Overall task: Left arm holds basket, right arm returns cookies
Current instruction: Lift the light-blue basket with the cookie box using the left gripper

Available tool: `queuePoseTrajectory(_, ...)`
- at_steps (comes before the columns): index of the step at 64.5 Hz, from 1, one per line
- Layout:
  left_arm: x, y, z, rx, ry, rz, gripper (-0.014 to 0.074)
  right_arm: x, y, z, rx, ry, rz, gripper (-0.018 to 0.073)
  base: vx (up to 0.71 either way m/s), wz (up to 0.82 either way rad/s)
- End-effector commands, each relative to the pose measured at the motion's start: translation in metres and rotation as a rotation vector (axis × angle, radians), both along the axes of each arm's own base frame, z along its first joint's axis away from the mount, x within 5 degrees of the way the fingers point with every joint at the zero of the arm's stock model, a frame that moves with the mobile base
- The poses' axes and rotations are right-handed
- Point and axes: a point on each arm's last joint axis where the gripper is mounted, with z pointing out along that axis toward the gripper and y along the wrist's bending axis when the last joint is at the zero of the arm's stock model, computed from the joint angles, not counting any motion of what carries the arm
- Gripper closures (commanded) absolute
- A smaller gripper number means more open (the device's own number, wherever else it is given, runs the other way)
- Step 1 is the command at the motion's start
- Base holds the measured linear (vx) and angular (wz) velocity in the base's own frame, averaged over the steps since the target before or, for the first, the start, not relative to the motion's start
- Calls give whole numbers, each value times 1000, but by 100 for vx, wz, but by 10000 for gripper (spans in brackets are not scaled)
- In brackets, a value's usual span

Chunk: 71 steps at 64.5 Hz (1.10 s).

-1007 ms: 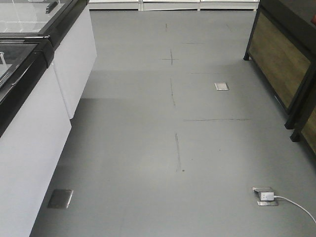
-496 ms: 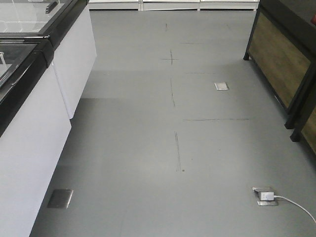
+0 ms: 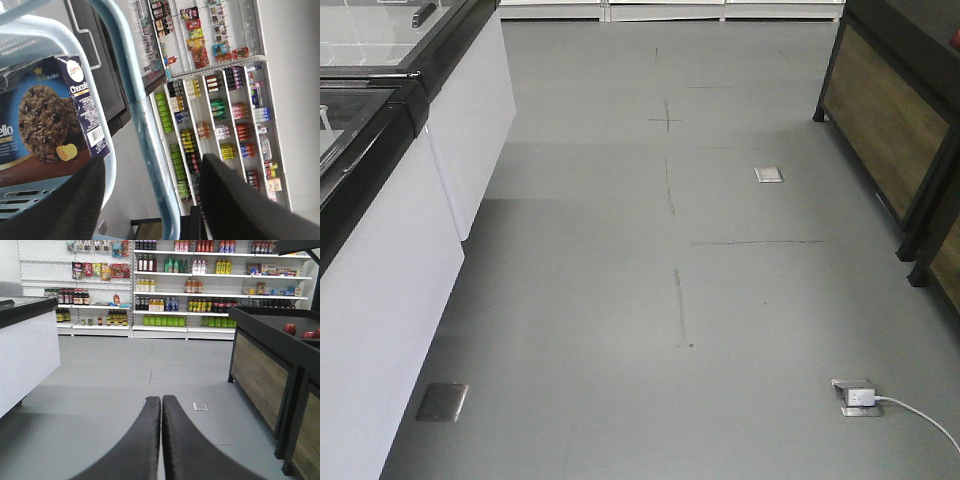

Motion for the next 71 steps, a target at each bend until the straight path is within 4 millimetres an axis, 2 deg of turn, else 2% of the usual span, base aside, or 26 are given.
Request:
queuePoseTrajectory(1, 3, -6, 24, 22, -114, -6, 189, -1, 0, 7, -6, -81, 3, 568, 0, 0)
queuePoseTrajectory(23, 8, 5, 18, 4, -142, 19, 189, -1, 0, 7, -6, -81, 3, 568, 0, 0)
queuePoseTrajectory(37, 22, 11, 39, 64, -183, -52, 215, -1, 0, 7, -6, -81, 3, 568, 0, 0)
queuePoseTrajectory(41, 27, 12, 39, 52, -185, -65, 227, -1, 0, 7, -6, -81, 3, 568, 0, 0)
queuePoseTrajectory(52, 37, 10, 30, 5, -148, -89, 279, -1, 0, 7, -6, -81, 3, 568, 0, 0)
queuePoseTrajectory(60, 38, 11, 29, 9, -145, -83, 322, -1, 0, 7, -6, -81, 3, 568, 0, 0)
queuePoseTrajectory(71, 38, 12, 29, 22, -147, -79, 449, -1, 0, 7, -6, -81, 3, 568, 0, 0)
